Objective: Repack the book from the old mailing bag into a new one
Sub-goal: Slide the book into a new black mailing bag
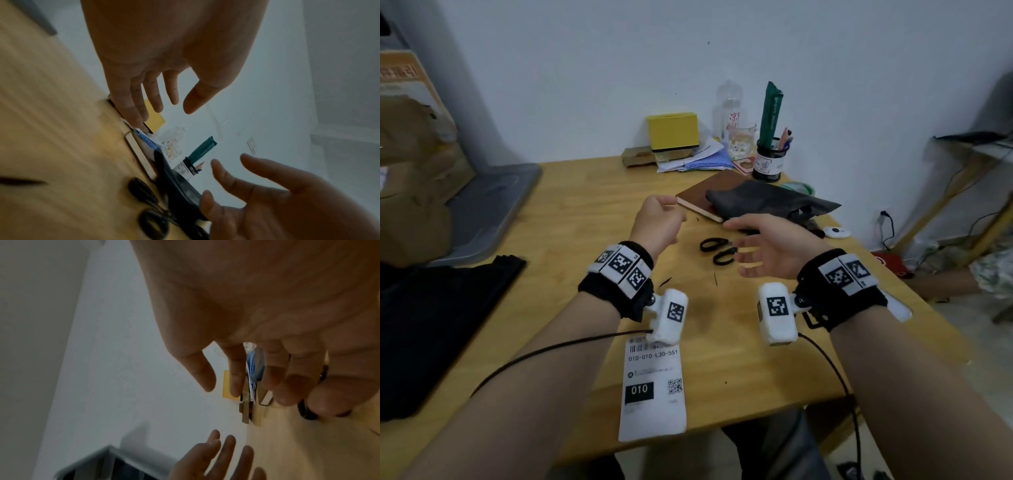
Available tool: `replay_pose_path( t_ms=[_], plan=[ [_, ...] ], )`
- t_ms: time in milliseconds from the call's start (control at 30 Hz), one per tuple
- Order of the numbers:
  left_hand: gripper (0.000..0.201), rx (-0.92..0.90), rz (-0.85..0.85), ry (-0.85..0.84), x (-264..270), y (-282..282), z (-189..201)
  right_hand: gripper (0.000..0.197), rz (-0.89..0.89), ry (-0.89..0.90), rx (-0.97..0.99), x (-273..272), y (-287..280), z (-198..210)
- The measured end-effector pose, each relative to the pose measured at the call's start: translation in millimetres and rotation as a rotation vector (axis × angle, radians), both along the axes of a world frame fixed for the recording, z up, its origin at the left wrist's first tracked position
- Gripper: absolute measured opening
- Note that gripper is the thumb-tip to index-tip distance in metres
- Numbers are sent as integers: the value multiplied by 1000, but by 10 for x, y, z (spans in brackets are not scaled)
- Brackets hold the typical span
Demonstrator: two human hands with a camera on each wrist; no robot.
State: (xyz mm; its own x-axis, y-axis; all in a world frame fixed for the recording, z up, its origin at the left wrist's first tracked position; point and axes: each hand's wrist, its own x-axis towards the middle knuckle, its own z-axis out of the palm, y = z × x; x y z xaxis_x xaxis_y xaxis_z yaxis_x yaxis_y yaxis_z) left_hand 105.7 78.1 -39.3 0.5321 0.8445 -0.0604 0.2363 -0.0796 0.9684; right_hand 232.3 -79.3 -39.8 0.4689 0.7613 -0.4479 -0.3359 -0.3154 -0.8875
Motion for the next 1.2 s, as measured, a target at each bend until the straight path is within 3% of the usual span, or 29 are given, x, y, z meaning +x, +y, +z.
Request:
replay_pose_path(
  t_ms=[167, 267, 333, 400, 467, 567, 633, 800, 900, 1033, 1200],
  plan=[
    [27, 182, 117, 223, -559, 244, -88, 31, 132, -202, -40, -321, 268, -8],
    [41, 283, 219, 567, -973, 471, -141, 32, 225, -237, -35, -559, 484, 15],
    [46, 269, 213, 701, -1257, 596, -158, 31, 278, -259, -26, -723, 632, 48],
    [29, 254, 153, 792, -1552, 734, -196, 30, 332, -269, -14, -889, 773, 82],
    [16, 198, 113, 812, -1783, 854, -220, 29, 385, -277, 0, -1035, 892, 104],
    [37, 149, 87, 810, -1986, 928, -259, 30, 448, -310, 5, -1212, 1040, 122],
    [28, 127, 68, 817, -2065, 976, -318, 28, 480, -337, 4, -1289, 1110, 119],
    [37, 179, 143, 914, -2208, 1077, -381, 28, 544, -367, -20, -1414, 1241, 69],
    [42, 179, 226, 822, -2258, 1143, -310, 28, 563, -377, -33, -1442, 1284, 54],
    [18, 109, 269, 493, -2200, 1108, -254, 27, 577, -381, -45, -1457, 1325, 47],
    [14, -119, 154, 67, -1893, 805, -223, 34, 527, -362, -69, -1420, 1352, 6]
  ],
)
